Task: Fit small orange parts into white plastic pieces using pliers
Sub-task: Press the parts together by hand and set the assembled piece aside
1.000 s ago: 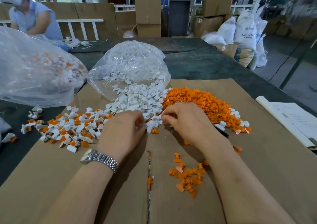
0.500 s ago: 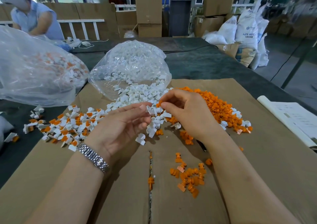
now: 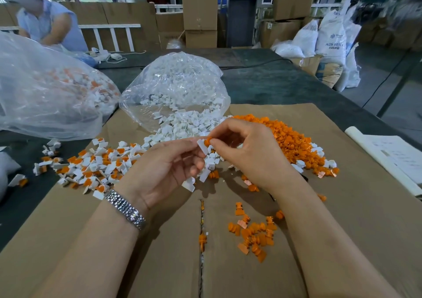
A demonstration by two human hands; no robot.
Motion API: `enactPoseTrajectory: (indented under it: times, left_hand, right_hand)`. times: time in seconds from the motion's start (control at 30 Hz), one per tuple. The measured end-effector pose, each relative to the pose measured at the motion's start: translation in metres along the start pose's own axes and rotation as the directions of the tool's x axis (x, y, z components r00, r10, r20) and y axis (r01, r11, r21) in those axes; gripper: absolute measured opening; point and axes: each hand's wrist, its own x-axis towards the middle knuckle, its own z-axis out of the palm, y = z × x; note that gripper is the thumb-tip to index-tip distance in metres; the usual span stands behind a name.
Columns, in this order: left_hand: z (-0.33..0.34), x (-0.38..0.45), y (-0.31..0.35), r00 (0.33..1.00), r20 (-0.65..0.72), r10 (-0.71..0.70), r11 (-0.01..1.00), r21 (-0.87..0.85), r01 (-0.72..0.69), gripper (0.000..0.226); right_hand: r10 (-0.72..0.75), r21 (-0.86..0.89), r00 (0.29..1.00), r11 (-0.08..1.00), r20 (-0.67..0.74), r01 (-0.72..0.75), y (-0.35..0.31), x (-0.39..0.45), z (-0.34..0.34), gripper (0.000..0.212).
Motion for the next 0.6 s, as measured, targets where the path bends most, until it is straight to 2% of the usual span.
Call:
enactPoseTrajectory:
  times: [0.1,0.2,0.37,0.53,0.6]
  left_hand:
    - [-0.0012,-0.0012,0.0009,0.999,0.040,0.002,1.000,0.014,-0.003,0.019]
    - [-0.0011,-0.0006,-0.0003,1.000,0.010,0.024,1.000,0.010,-0.024,0.023]
    - [-0.0012,0.0003,-0.0004,0.997,-0.005,0.082,0.996,-0.024,-0.082,0.018]
    - [-0.0012,-0.0001,0.0007,0.998,0.027,0.059,0.994,-0.097,-0.056,0.020]
    - [-0.0025,-0.0003,0.0011,0.998,0.039,0.053,0.992,-0.117,-0.049,0.021]
  right_hand:
    - [0.003,0.006,1.000,1.000,-0.001,-0.003,-0.0022,-0.0012,0.0001,0.005]
    - [0.011,0.033,1.000,0.999,0.007,-0.012,-0.0044,-0.0018,0.0010,0.003]
    - [0.012,0.063,1.000,0.998,0.022,-0.013,-0.0066,-0.0015,0.0019,0.006]
    - [-0.014,0.116,0.996,0.993,0.090,0.003,-0.0086,-0.0027,-0.0058,0.033]
    - [-0.041,0.090,0.994,0.995,0.104,0.032,-0.0091,-0.0023,-0.0079,0.036]
